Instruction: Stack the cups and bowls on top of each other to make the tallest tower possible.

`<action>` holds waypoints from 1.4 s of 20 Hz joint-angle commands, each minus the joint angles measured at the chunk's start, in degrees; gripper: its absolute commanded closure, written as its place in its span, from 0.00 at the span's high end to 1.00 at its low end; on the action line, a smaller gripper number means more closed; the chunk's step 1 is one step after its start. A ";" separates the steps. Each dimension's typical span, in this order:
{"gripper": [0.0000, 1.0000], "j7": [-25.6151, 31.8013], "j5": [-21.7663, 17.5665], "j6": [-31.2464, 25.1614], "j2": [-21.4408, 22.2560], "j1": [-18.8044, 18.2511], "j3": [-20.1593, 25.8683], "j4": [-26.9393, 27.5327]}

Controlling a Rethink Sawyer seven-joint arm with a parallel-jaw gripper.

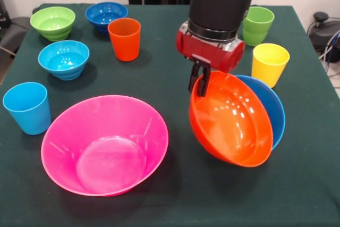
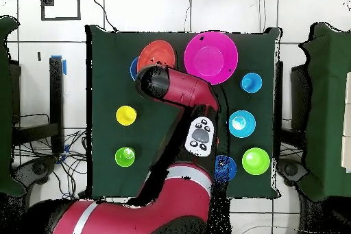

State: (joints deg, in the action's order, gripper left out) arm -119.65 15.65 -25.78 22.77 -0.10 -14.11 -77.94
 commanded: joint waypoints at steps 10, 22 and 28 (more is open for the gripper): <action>0.00 -13.92 3.56 -11.92 3.07 5.73 0.66 -0.70; 0.00 -15.29 5.60 -9.77 -0.62 7.52 -0.42 1.95; 0.00 -16.55 5.60 -5.52 -1.34 8.44 -0.21 0.17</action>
State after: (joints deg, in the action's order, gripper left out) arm -124.48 20.18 -33.47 25.23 7.35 -17.71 -77.35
